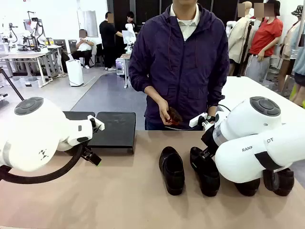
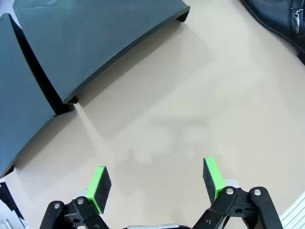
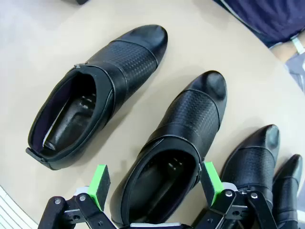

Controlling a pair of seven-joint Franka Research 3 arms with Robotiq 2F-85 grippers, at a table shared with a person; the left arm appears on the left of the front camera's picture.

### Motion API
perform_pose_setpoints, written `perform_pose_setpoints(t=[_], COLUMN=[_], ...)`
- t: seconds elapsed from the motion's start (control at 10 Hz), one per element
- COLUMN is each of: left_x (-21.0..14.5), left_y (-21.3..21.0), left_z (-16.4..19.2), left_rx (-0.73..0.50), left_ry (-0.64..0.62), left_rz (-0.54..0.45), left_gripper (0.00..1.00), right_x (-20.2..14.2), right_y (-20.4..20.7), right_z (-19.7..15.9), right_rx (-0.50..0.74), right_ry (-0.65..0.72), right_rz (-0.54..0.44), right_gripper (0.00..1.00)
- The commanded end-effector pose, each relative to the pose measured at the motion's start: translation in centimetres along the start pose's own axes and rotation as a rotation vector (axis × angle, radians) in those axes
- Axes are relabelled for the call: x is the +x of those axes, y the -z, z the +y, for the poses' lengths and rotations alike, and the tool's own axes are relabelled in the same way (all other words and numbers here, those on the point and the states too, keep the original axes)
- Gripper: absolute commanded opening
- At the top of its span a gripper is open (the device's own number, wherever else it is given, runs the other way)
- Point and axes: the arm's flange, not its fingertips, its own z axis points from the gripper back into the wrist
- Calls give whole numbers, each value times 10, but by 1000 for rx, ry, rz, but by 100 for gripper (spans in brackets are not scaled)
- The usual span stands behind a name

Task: Organize the shoes by placing them on the stand.
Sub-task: Pick up one Shoe and place it in the middle of the table.

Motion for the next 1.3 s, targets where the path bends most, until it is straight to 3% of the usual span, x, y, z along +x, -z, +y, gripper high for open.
perform_pose_setpoints(t=[0.0, 1.2], left_x=[0, 0], left_y=[0, 0], left_z=[0, 0], left_rx=[0, 0], left_ry=[0, 0], left_rz=[0, 0], left_gripper=[100, 100], right_x=[0, 0], right_y=[0, 0], right_z=[0, 0], right_rx=[0, 0], right_ry=[0, 0], right_rz=[0, 0], right_gripper=[100, 100])
